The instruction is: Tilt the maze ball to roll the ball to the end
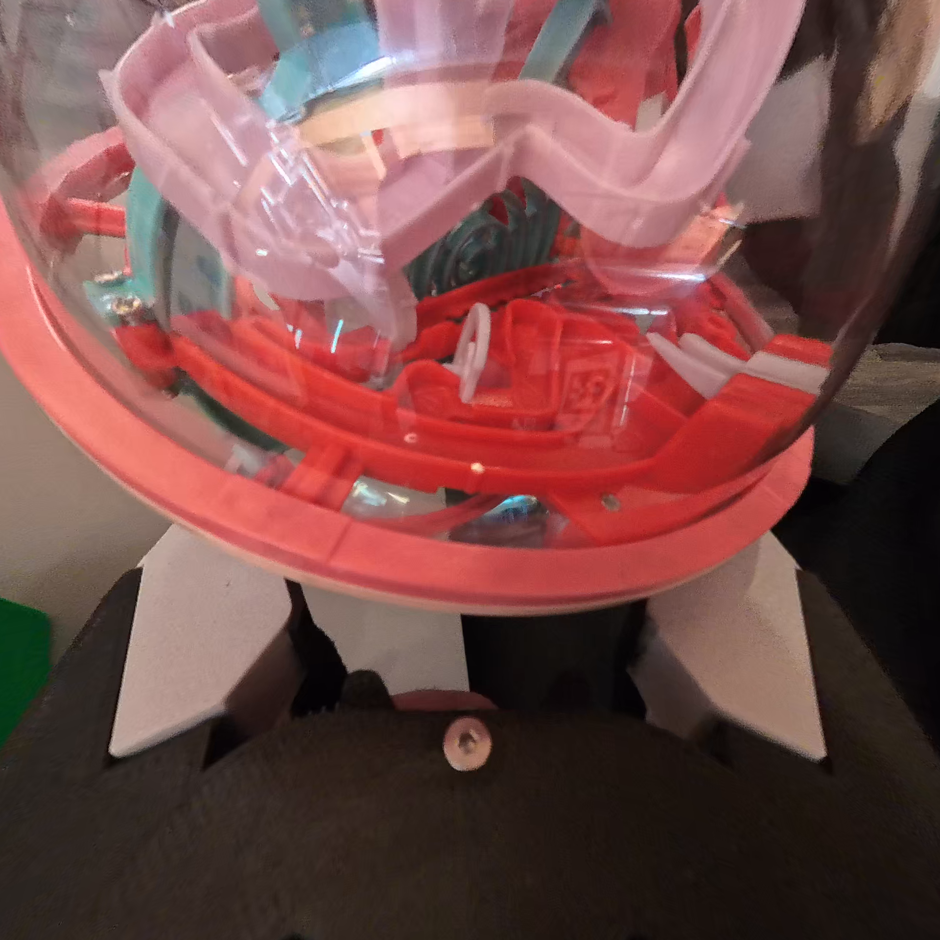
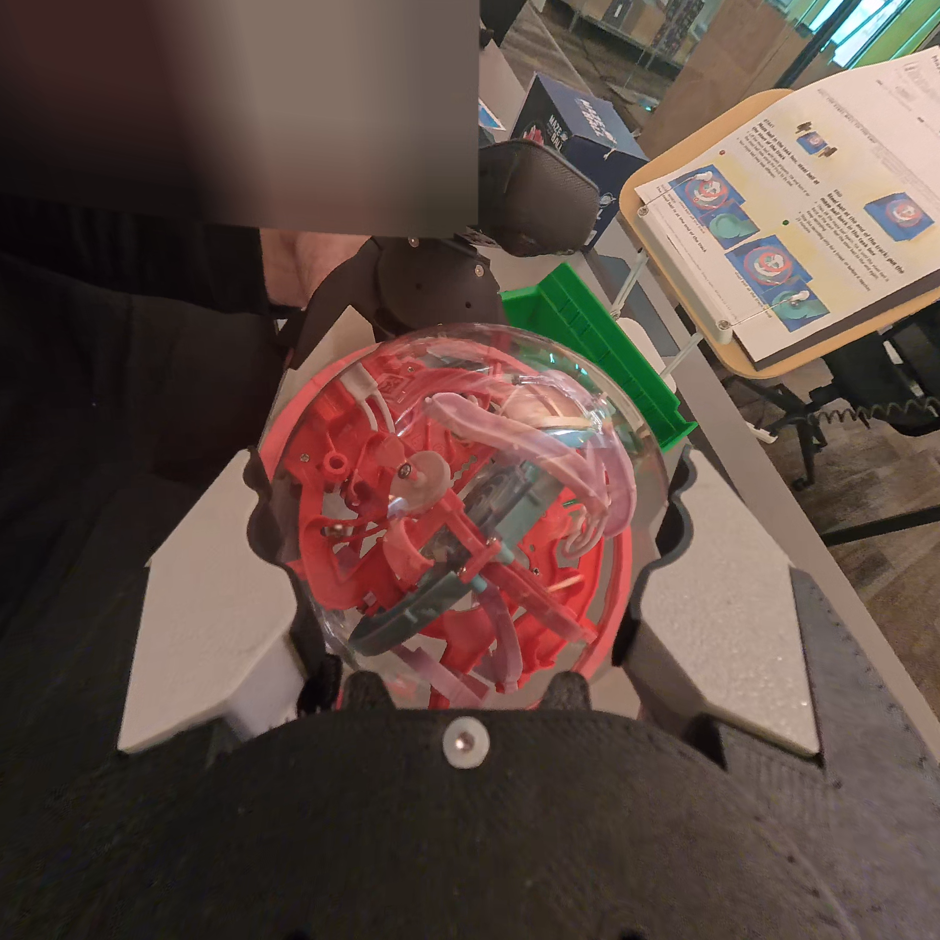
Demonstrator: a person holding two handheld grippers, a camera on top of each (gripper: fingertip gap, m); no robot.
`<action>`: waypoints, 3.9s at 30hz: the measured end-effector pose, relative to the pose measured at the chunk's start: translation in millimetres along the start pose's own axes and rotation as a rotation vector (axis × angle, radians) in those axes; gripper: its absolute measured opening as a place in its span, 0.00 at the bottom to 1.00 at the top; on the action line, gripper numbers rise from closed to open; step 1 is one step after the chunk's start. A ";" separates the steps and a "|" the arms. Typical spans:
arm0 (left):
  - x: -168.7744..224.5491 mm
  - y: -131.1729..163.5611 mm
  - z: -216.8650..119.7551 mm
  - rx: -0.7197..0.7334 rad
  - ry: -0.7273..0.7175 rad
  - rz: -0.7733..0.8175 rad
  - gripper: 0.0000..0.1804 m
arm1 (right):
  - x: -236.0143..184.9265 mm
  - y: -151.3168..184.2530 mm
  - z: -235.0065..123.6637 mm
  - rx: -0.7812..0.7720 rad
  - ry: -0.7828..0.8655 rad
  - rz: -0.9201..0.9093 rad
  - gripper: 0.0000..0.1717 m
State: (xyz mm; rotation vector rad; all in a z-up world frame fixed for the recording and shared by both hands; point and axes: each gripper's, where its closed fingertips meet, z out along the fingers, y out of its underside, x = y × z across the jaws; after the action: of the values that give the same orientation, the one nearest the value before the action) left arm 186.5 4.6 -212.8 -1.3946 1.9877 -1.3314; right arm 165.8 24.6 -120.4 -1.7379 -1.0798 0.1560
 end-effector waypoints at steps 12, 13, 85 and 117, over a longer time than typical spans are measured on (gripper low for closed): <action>-1.7 -6.4 2.0 0.018 -0.037 0.088 0.83 | -4.1 -4.4 -5.1 -0.027 0.066 -0.102 0.88; -1.1 -7.3 1.9 0.021 -0.035 0.091 0.83 | -4.1 -5.2 -5.6 -0.029 0.068 -0.104 0.87; 33.2 -7.5 18.8 0.099 0.218 -0.087 0.83 | -13.5 4.8 -15.7 -0.121 -0.005 0.116 0.86; 33.9 -22.3 18.8 0.161 0.170 -0.011 0.83 | -15.2 -2.0 -28.6 -0.067 0.058 0.040 0.86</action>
State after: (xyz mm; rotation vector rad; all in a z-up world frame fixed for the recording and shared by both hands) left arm 196.9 -35.5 -195.9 -1.2578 1.9283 -1.6244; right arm 171.8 -6.0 -111.5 -1.8136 -1.0184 0.0942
